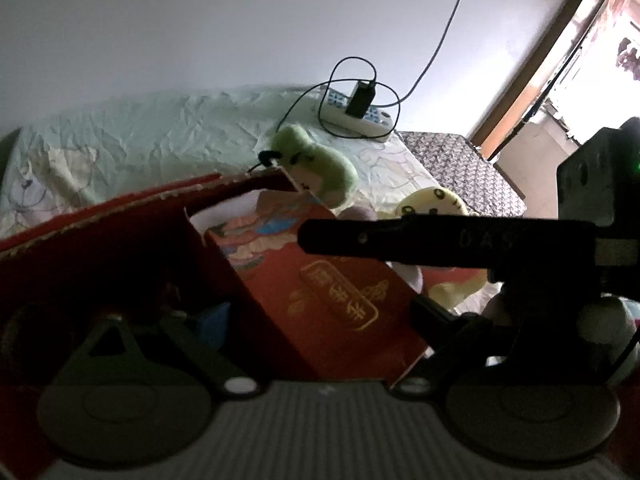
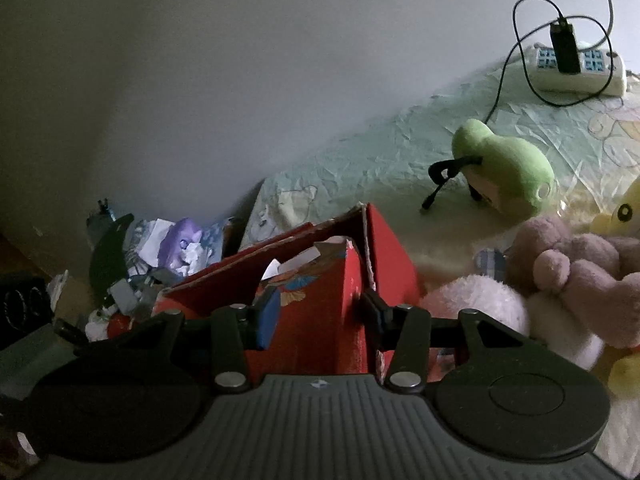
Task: Organize objects
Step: 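Lower the tissue box into the red box with the right gripper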
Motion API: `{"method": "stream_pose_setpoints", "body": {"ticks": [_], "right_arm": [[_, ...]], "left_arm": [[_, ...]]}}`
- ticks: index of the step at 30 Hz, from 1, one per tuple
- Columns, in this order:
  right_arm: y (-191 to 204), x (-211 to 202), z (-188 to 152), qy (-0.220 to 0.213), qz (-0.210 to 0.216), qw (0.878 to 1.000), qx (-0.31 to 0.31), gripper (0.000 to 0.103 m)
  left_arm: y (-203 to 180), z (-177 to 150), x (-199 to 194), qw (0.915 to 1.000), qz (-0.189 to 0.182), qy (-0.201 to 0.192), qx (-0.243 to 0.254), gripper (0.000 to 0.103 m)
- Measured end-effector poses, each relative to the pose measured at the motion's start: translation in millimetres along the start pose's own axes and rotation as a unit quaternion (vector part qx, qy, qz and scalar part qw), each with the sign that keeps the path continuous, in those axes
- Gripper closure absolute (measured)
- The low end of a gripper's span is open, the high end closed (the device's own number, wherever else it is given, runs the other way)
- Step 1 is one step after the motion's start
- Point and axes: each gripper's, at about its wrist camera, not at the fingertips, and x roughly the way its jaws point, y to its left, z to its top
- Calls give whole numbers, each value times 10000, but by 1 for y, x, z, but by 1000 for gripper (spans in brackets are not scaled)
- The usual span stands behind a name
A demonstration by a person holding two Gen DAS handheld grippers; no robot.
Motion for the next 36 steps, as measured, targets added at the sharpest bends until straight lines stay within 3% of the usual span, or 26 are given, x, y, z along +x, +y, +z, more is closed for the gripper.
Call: {"method": "stream_pose_setpoints", "body": {"ticks": [13,20,25,28,31,33,36], "right_arm": [[-4,9,0,-216,116,9997,23,55],[13,1,4,-151,-116,9993,-334,55],[24,-11,7,184,-134,9993,-282,55],[26,-2,6,253,-212,9990,-303,55],[22,6,4,-32,-330,9992,-228,48],[17,10,4,-132,-381,9990,-198,48],[12,10,3,-128,-233,9994,-224,47]], "left_arm": [[13,-5,30,9986,239,458,-54,11],[16,-5,7,9984,-268,357,-344,11],[22,-9,-5,9962,-618,405,-461,11],[33,-7,6,9959,-407,502,-629,11],[44,-5,21,9946,-189,615,-818,11],[49,-6,26,9937,-25,666,-904,11],[52,-10,24,9939,34,624,-906,11]]}}
